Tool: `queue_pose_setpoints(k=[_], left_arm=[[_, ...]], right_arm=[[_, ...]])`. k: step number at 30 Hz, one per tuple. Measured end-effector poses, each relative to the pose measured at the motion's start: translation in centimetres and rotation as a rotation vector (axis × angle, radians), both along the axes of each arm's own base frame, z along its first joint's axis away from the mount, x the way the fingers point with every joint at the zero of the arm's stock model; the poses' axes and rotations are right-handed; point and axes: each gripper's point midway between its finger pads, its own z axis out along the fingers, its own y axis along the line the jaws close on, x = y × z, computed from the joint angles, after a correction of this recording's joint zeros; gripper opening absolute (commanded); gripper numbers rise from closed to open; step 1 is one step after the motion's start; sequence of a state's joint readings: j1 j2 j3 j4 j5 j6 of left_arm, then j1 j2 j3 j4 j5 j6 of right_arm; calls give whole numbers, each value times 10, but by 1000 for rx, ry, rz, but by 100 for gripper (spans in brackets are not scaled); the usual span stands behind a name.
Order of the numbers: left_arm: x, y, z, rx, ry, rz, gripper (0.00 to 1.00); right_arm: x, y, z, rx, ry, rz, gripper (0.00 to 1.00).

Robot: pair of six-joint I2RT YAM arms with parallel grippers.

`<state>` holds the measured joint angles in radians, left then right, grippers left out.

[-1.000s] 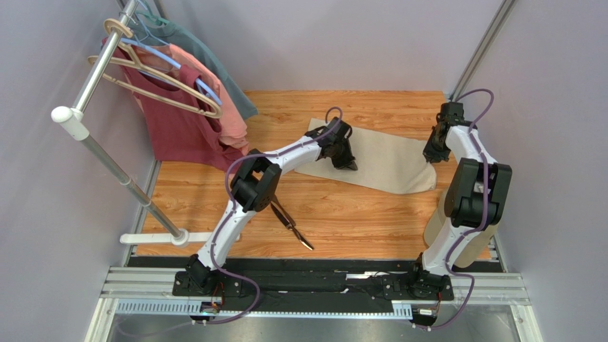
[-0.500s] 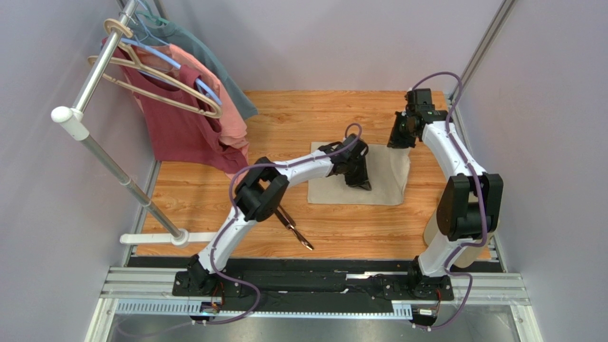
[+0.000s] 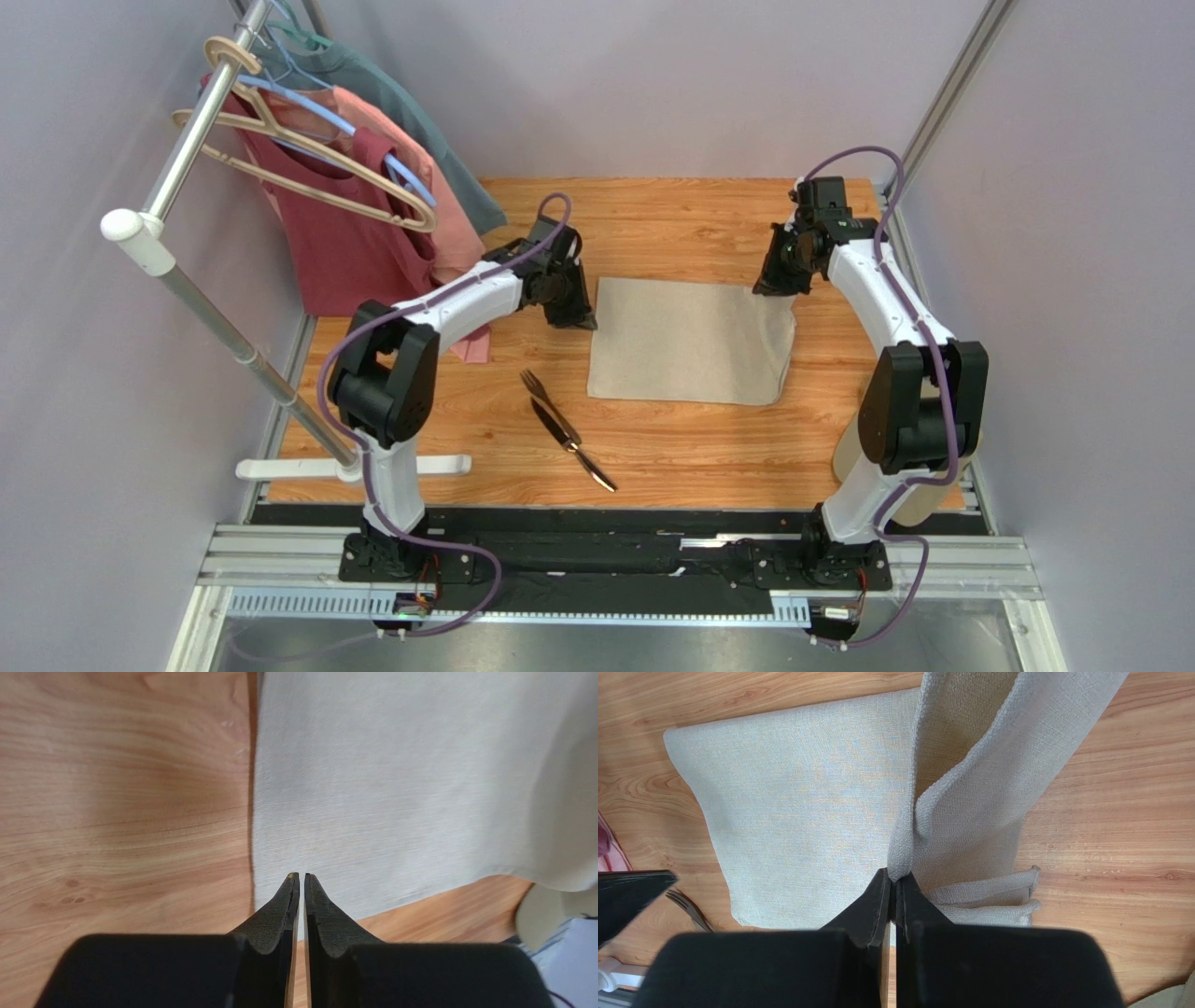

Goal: Fold the napkin into a case and place the utensils inside
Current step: Fold the rectangle-folded napkin at the center of the board.

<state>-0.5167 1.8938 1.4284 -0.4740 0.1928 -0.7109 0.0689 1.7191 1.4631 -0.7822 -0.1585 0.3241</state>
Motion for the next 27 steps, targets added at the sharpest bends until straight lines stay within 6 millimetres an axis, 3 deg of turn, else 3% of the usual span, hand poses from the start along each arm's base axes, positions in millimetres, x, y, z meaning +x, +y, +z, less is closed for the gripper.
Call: queue_pose_setpoints(k=[4, 6, 12, 17, 27], left_arm=[[-22, -3, -54, 61, 119, -46, 13], [-32, -9, -71, 64, 169, -68, 13], [-34, -20, -70, 57, 153, -91, 13], [-35, -21, -70, 56, 148, -93, 12], [-34, -22, -71, 46, 137, -85, 12]], right_arm=[[-3, 8, 2, -3, -1, 19, 0], [-6, 20, 3, -4, -2, 40, 0], [-20, 94, 4, 55, 10, 138, 0], [-17, 150, -6, 165, 27, 160, 0], [-3, 185, -26, 297, 52, 123, 0]])
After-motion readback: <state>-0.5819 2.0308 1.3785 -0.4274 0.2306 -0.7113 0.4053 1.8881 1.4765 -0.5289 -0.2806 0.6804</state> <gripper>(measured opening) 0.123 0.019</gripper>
